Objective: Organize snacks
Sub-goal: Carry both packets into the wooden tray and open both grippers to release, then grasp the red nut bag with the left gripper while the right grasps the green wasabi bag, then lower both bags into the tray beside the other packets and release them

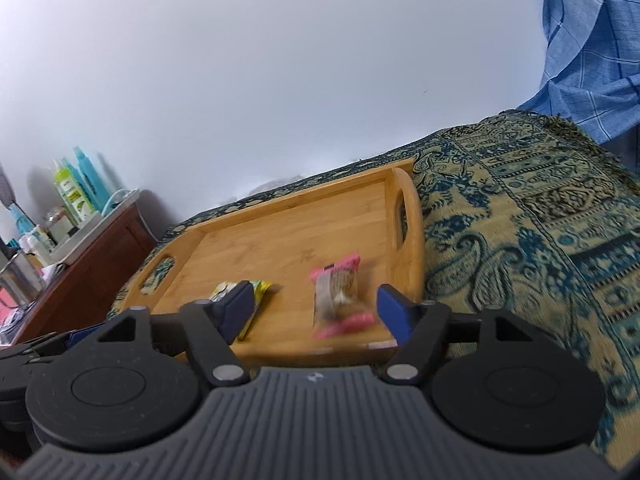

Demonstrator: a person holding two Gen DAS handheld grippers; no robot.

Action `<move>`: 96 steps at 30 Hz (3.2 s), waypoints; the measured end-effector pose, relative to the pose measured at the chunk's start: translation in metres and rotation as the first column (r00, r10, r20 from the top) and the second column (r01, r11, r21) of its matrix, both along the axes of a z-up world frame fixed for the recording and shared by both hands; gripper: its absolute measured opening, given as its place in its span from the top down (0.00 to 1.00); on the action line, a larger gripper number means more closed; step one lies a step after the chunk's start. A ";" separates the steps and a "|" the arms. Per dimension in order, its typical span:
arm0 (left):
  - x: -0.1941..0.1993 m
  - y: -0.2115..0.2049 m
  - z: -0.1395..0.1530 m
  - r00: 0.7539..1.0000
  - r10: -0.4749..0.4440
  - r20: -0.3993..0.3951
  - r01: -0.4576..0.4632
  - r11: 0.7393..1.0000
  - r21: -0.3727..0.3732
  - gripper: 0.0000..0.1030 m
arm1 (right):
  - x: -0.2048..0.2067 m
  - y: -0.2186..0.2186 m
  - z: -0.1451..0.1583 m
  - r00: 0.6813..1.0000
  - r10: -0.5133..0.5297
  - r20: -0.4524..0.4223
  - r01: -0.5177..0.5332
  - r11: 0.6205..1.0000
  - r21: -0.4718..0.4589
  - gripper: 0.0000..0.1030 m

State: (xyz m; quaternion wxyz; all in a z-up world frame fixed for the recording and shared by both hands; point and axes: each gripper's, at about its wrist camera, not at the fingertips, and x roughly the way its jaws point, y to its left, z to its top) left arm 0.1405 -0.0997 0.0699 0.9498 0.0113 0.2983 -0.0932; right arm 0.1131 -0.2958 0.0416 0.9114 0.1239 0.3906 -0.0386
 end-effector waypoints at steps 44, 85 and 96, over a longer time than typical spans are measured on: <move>-0.188 0.044 0.015 0.998 0.028 0.052 -0.027 0.999 -0.019 0.00 | -0.171 0.065 0.012 0.992 0.060 0.115 -0.036 0.979 -0.199 0.00; -0.106 0.023 -0.044 0.989 -0.039 -0.139 0.019 0.990 -0.141 0.39 | -0.163 0.096 -0.019 0.983 0.183 -0.021 -0.184 0.966 -0.184 0.61; -0.118 0.031 -0.015 0.998 -0.004 -0.056 -0.004 0.991 -0.134 0.41 | -0.170 0.079 -0.007 0.994 0.098 0.044 -0.091 0.986 -0.142 0.70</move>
